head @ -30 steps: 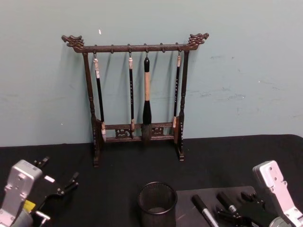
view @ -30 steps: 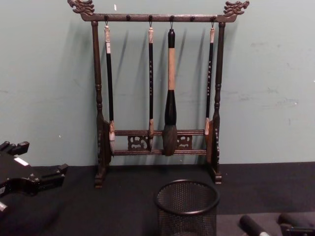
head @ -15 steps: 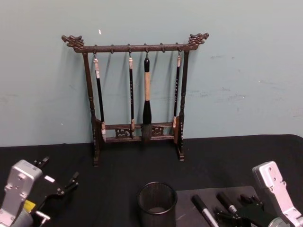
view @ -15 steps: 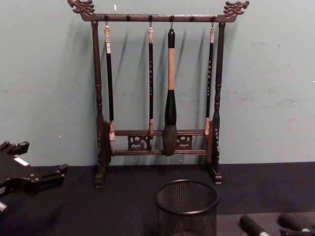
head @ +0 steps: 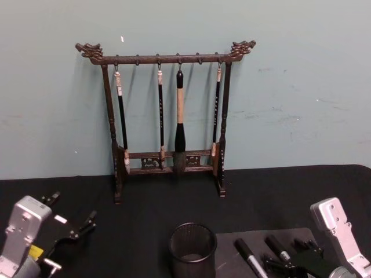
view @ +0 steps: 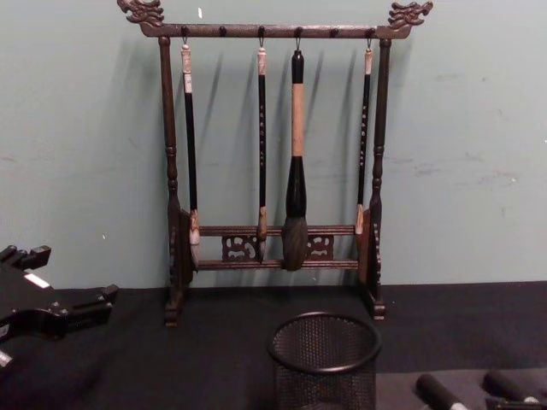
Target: Pick up the water-based marker from the table and place it into the pen holder.
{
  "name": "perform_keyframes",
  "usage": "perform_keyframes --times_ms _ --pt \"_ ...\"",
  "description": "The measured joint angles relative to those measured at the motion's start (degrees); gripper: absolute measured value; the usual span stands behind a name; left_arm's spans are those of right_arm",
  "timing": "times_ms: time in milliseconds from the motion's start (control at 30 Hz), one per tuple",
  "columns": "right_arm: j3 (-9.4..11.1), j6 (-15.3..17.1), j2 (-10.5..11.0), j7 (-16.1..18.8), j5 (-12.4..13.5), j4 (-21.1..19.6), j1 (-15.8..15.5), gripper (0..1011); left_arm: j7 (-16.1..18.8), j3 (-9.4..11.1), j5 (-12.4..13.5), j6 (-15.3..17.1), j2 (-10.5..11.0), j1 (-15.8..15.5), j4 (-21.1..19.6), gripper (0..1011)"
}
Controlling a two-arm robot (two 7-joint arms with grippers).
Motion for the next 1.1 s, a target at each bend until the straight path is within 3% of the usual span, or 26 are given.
perform_keyframes --times_ms 367,667,767,900,1033,1100 --pt "-0.12 -0.06 0.08 -0.16 0.03 -0.07 0.0 1003 0.0 0.0 0.0 0.0 0.0 0.0 0.0 1001" --pt "-0.18 -0.09 0.12 -0.21 0.04 -0.12 0.0 836 0.0 0.0 0.0 0.0 0.0 0.0 0.0 1001" --pt "-0.19 -0.09 0.15 -0.25 0.04 -0.14 0.0 602 0.0 0.0 0.0 0.0 0.0 -0.01 0.0 1001" --pt "-0.19 -0.09 0.15 -0.27 0.04 -0.14 0.0 504 0.0 0.0 0.0 0.0 0.0 0.0 0.0 1001" --pt "-0.19 -0.09 0.14 -0.27 0.04 -0.14 0.0 315 0.0 0.0 0.0 0.0 0.0 0.0 0.0 1001" --pt "-0.19 -0.09 0.15 -0.28 0.04 -0.14 0.0 270 0.0 0.0 0.0 0.0 0.0 0.0 0.0 1001"
